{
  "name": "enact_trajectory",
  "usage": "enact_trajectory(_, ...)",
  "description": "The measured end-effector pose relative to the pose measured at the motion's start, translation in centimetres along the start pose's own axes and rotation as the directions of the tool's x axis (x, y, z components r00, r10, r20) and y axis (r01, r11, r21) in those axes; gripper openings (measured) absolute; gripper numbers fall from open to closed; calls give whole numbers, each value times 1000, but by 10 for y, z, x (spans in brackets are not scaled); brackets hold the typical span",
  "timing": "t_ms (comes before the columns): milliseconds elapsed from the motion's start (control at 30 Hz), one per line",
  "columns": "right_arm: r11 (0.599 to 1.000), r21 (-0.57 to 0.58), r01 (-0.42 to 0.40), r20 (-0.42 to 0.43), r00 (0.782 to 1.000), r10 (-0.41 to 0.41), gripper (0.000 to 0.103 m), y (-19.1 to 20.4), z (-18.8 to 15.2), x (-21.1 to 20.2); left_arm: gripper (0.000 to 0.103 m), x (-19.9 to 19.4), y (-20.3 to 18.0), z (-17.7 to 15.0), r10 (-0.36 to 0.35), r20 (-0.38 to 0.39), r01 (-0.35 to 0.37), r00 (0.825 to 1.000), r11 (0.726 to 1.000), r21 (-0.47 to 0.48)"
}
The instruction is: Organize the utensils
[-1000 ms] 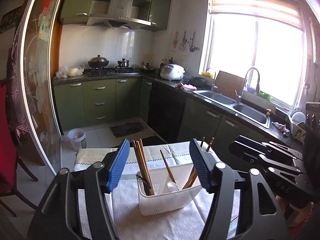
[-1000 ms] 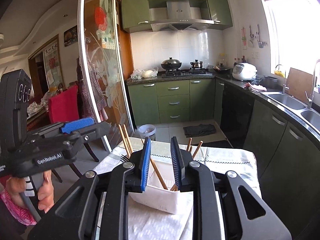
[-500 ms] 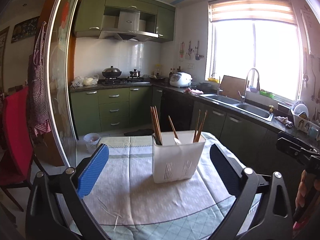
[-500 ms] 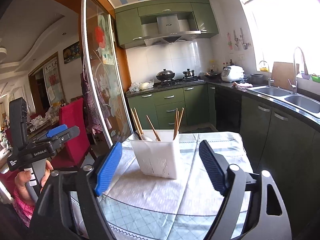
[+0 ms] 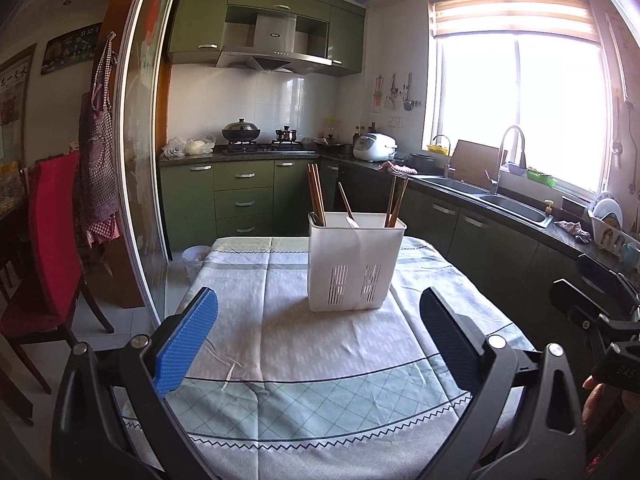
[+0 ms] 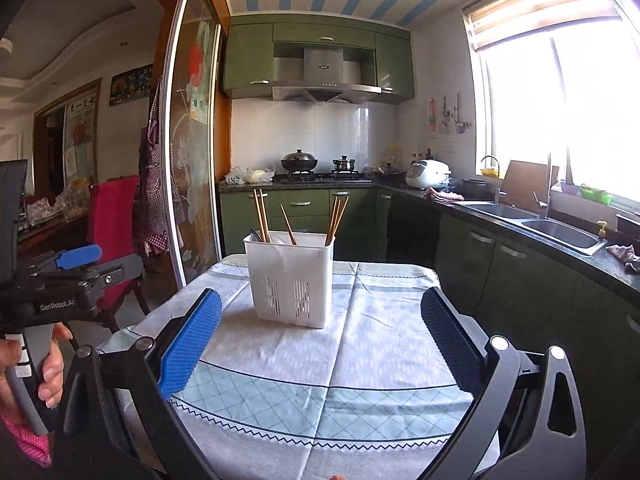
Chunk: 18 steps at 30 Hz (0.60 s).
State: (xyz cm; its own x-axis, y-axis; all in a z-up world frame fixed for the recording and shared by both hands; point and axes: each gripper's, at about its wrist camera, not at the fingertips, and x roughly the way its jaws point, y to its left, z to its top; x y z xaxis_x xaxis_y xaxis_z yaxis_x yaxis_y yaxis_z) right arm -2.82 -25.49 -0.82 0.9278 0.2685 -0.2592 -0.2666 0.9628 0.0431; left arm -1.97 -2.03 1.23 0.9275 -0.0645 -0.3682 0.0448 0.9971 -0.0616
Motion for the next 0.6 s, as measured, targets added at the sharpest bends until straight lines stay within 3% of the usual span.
enact_trajectory(167, 999, 3, 48, -24, 999, -48, 99, -7, -3, 13, 96, -1, 2, -6, 7, -30, -7, 1000, 1000, -3)
enact_trajectory(600, 997, -23, 74, -30, 997, -75, 99, -3, -11, 6, 96, -21, 3, -17, 40, -22, -40, 999, 999, -12)
